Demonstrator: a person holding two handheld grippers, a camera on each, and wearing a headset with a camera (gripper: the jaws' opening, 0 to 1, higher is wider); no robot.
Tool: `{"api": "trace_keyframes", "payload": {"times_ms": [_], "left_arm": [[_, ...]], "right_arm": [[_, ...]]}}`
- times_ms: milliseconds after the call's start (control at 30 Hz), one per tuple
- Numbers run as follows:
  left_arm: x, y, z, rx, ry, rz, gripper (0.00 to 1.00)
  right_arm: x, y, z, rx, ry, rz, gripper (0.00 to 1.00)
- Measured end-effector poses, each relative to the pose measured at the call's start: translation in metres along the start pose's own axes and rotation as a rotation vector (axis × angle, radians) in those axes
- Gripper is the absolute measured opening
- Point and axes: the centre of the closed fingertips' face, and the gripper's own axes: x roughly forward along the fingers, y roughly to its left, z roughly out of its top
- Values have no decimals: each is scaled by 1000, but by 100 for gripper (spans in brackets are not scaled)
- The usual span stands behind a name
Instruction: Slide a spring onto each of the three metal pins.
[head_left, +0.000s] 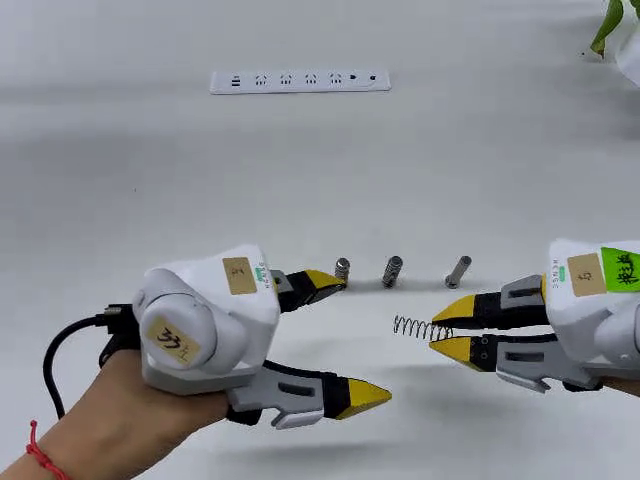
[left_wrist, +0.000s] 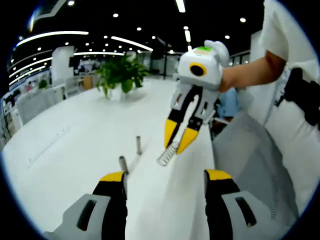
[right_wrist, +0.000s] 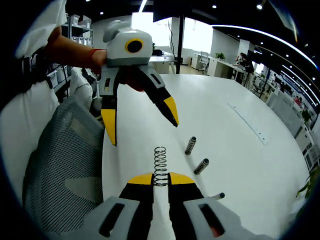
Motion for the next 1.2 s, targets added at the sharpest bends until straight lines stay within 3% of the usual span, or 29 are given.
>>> {"api": "trace_keyframes", "payload": {"times_ms": [400, 867, 1200], "left_arm": [[8, -18, 26, 99, -23, -54, 39], [9, -24, 31, 162, -14, -85, 18], [9, -23, 29, 173, -6, -88, 14]], "right_arm": [[-18, 13, 19, -61, -25, 5, 12], [-23, 15, 28, -84, -40, 5, 12], [-23, 17, 28, -99, -33, 11, 12]]}}
